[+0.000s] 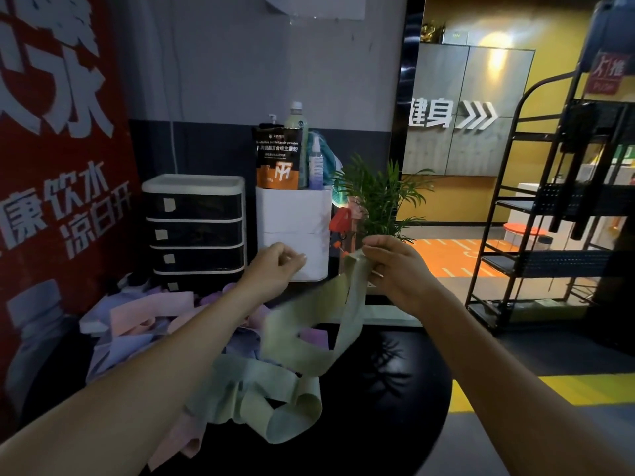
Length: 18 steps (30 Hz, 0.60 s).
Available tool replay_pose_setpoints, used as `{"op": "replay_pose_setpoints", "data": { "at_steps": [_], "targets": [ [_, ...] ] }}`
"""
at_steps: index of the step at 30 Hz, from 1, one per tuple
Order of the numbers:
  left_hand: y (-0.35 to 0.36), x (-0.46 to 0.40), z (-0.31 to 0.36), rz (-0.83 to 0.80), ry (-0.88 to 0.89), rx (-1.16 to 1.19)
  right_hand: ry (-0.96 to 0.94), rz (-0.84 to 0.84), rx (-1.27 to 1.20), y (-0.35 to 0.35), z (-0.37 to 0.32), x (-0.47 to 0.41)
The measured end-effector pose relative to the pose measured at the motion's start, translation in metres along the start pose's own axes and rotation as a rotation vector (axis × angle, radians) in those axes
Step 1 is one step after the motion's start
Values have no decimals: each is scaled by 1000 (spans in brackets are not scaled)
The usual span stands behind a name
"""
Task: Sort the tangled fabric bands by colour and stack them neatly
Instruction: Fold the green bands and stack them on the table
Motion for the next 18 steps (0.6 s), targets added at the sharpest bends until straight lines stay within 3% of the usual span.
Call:
{"op": "replay_pose_setpoints", "data": {
  "at_steps": [2, 5, 7, 9, 12, 18],
  "targets": [
    [-1, 3, 18, 26, 128, 80, -14, -47, 32, 5, -4, -3],
    [3, 14, 40, -97, 268, 251, -43, -140, 73, 9, -6, -6],
    [7, 16, 45, -136, 327, 195, -58, -161, 85, 9, -7, -7],
    [9, 13, 46, -69, 358, 134, -78, -175, 138, 8, -8, -8],
    [10, 8, 47, 31, 391, 130, -131, -166, 348, 5, -9, -7],
    [13, 3, 55, 24, 424, 171, -279, -94, 761, 3, -23, -6]
  ]
}}
Point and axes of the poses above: each hand's wrist, its own x-axis away from the middle knuckle, its own y-axis out of the palm, z = x × y, the point moved 2 cm from there along -x, towards the middle knuckle, and after that the axes turned 3 degrees about -z, right-handed, at the moved point
